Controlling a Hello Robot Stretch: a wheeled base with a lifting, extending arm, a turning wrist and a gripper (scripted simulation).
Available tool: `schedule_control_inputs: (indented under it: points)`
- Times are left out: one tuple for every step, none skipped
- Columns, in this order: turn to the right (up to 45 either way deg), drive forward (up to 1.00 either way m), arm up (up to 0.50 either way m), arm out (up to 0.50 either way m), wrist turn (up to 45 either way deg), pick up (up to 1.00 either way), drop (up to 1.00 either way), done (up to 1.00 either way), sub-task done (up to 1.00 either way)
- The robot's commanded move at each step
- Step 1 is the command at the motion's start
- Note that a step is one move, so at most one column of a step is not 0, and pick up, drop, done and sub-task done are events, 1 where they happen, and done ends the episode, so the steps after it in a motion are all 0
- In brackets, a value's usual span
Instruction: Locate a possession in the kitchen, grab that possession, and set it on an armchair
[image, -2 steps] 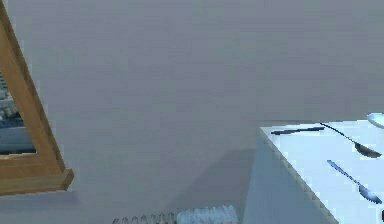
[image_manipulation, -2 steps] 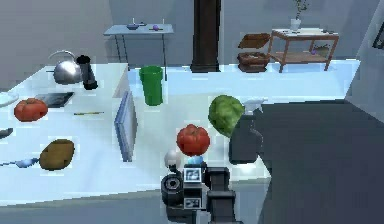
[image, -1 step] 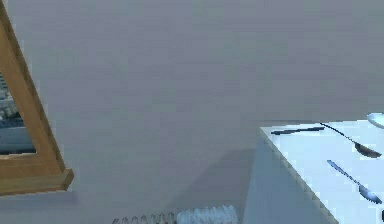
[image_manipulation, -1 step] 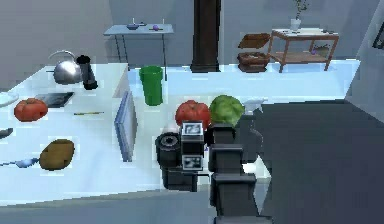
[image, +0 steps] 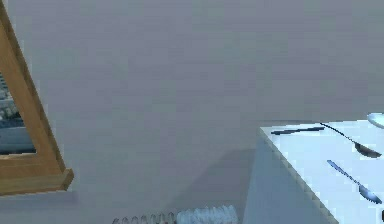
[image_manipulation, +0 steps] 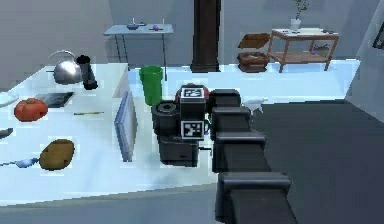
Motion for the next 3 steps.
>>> schedule_control_inputs:
  points:
    - [0.0,0.0,0.0,0.0,-45.0,0.0,0.0,0.0,0.0]
    - [0.0,0.0,0.0,0.0,-45.0,0.0,0.0,0.0,0.0]
    - [0.0,0.0,0.0,0.0,-45.0,0.0,0.0,0.0,0.0]
